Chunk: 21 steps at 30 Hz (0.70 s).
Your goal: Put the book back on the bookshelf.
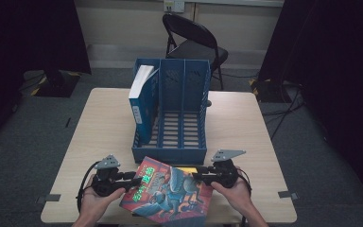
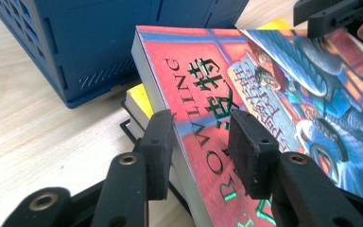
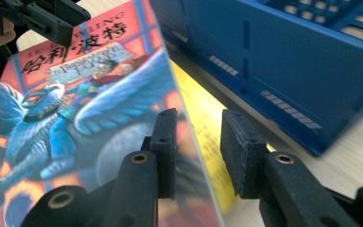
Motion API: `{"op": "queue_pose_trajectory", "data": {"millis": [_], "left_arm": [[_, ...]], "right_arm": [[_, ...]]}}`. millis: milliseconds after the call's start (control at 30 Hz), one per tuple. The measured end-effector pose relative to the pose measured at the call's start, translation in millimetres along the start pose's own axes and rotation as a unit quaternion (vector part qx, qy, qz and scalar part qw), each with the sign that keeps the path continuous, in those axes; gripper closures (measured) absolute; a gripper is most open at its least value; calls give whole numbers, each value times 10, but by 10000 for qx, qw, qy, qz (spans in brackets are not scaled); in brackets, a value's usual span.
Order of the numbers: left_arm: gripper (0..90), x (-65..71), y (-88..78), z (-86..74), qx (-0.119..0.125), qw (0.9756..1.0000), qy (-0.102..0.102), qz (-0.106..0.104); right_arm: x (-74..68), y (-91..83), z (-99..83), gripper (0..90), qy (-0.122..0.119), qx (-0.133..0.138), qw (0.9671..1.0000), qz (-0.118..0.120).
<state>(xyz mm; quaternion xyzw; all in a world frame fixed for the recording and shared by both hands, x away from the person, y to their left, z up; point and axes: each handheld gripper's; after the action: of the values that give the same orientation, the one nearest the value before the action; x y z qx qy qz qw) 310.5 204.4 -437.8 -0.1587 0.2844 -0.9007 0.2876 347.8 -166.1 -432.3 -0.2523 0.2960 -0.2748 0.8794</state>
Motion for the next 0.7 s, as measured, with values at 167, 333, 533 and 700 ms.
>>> {"op": "queue_pose_trajectory", "data": {"millis": [167,333,533,700], "left_arm": [[632,-24,19,-1,28,10000,-44,-52],[641,-8,78,48,33,10000,55,33],[648,-13,223,208,-112,9994,317,25],[655,-35,272,250,-141,9993,338,-97]], "right_arm": [[-63,38,-25,716,-51,-81,9999,115],[-103,-23,-95,719,-77,-114,9999,87],[-143,-117,-193,718,-91,-173,9997,127],[-186,-184,-267,718,-120,-214,9996,124]]}}
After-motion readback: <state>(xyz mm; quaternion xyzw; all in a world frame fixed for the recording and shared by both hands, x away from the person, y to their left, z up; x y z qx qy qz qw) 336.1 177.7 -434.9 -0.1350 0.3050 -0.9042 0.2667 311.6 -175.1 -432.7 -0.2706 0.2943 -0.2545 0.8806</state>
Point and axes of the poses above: each handheld gripper's, and its own axes: y roughly forward along the jaws, z roughly out of its top, x roughly to its right, and after that the axes turned 12 degrees about y, right-handed
